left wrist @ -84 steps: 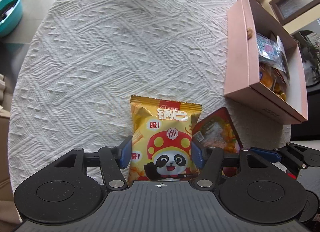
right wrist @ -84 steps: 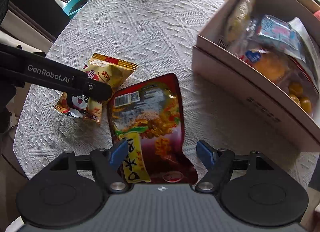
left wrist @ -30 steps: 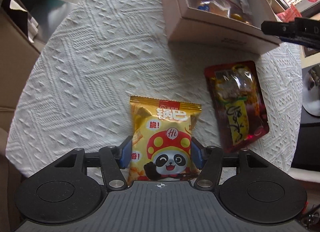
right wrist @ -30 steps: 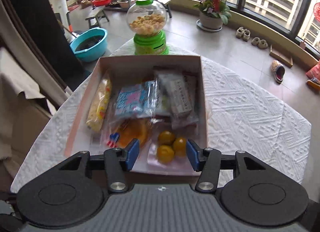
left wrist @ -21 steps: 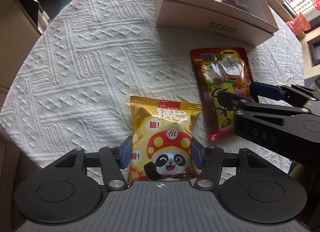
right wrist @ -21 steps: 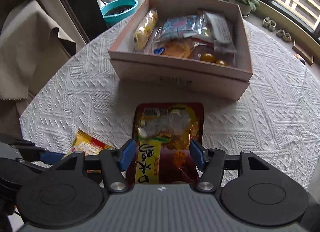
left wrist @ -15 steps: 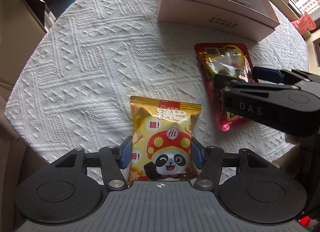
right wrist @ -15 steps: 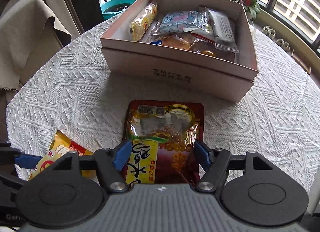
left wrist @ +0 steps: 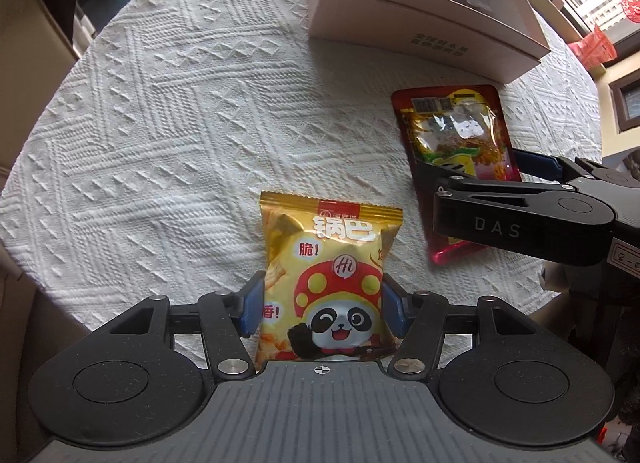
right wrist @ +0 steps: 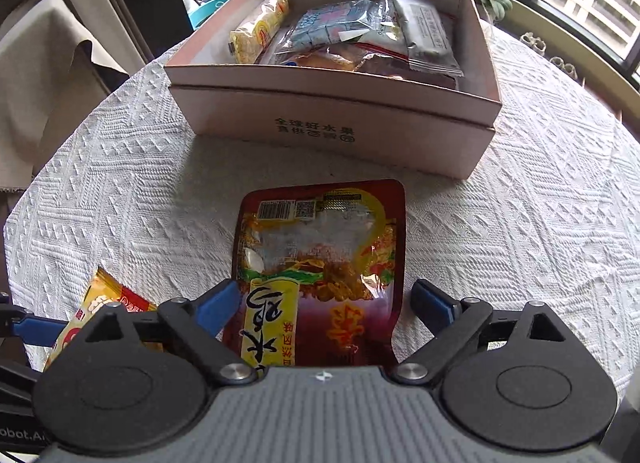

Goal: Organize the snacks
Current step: 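Carry the red bag and panda bag over the pink box, then open the left tool over the box while the right tool lowers the red bag inside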

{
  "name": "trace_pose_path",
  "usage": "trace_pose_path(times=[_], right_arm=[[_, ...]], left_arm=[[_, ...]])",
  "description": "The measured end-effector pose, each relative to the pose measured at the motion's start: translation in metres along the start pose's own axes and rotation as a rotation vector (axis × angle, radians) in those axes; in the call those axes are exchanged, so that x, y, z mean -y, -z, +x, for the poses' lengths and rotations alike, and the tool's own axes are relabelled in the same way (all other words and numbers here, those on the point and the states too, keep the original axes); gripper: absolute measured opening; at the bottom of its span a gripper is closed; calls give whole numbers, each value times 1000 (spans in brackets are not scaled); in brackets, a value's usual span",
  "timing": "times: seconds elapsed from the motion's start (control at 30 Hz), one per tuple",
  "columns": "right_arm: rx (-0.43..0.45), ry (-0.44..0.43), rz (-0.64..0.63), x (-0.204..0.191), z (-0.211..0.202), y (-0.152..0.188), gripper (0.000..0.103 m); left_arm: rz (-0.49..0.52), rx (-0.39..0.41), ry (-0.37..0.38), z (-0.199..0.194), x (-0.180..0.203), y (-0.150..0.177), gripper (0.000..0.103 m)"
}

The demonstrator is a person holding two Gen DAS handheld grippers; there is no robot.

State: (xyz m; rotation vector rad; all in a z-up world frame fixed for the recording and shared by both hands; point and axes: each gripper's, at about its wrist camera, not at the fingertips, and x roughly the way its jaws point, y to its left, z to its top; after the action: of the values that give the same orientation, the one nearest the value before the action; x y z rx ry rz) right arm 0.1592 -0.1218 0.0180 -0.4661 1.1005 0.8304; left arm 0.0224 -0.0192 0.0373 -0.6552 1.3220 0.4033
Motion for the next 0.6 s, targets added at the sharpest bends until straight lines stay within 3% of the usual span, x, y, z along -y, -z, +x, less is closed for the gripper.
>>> trace_pose_path(times=[0.1,0.17,0.27,0.37,0.6], right_arm=[[-20,49,-18,-13,8,-4,102],[-34,55,-3,-15,9,-9,100],[-68,44,-40,-16,-3,-12,74],[-106,40,-26,-10,-20,-10,70],[-75,36,63,17,-64,-25,70]], left_arm=[[-5,-16,19,-3,-10,-1,64],[-8,-41,36,-5,-12,0,64],[5,-50,76,-21,-7,-1,64],[25,26,94,-48,2,-23,64],[43,309,145,-123,48,-125,65]])
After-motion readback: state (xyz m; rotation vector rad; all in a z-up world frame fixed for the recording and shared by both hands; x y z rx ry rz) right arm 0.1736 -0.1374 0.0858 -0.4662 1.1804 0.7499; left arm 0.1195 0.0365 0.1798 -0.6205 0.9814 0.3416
